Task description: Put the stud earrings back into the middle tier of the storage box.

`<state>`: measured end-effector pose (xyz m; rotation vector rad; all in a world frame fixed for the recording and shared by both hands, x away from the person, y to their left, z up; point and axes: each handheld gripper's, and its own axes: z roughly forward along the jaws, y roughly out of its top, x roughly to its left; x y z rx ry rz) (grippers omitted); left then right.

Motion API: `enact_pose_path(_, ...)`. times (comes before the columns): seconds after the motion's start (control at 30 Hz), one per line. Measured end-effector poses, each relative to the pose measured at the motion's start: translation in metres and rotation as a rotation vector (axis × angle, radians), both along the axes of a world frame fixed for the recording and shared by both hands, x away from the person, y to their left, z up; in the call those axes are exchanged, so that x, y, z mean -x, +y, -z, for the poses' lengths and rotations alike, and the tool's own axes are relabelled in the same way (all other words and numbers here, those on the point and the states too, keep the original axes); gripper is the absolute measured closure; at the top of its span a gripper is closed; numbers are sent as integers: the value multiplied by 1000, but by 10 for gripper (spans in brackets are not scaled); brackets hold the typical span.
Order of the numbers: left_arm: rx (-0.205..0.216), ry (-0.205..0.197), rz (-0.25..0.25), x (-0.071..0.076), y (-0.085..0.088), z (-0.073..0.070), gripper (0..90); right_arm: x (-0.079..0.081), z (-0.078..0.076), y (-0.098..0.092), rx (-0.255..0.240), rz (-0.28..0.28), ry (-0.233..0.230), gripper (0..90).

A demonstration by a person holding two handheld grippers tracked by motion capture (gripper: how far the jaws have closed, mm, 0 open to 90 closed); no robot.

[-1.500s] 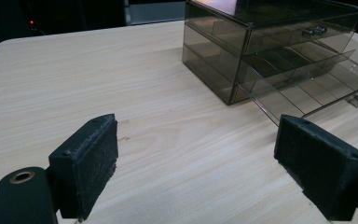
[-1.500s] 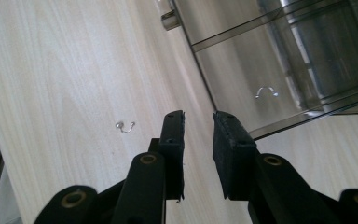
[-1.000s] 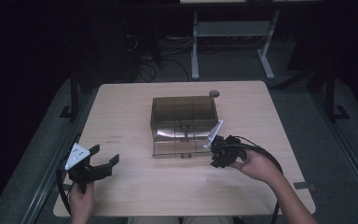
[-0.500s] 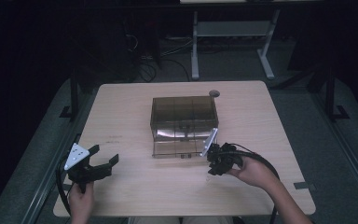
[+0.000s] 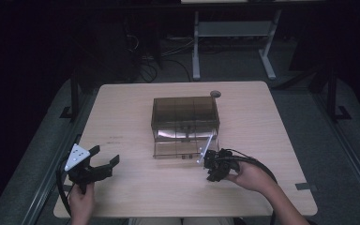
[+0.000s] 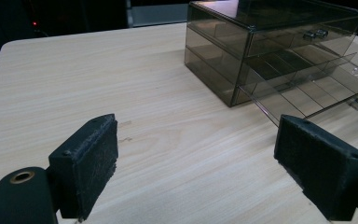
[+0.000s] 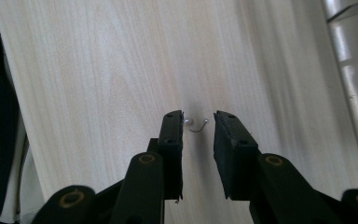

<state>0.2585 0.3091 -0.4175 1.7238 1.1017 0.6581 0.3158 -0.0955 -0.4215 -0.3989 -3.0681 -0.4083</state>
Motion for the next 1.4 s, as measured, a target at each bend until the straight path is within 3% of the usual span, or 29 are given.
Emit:
enact_pose_path(0.27, 0, 1, -1, 0, 1, 0, 129, 3, 6, 6, 28, -22, 13, 738)
enact_pose_path(0.9, 1, 2, -2, 0, 0, 0, 129, 5, 15, 17, 95, -64, -11, 807)
enact_pose_path(1.4, 9, 2, -4, -1, 0, 0, 129, 5, 16, 18, 96, -73, -10, 849)
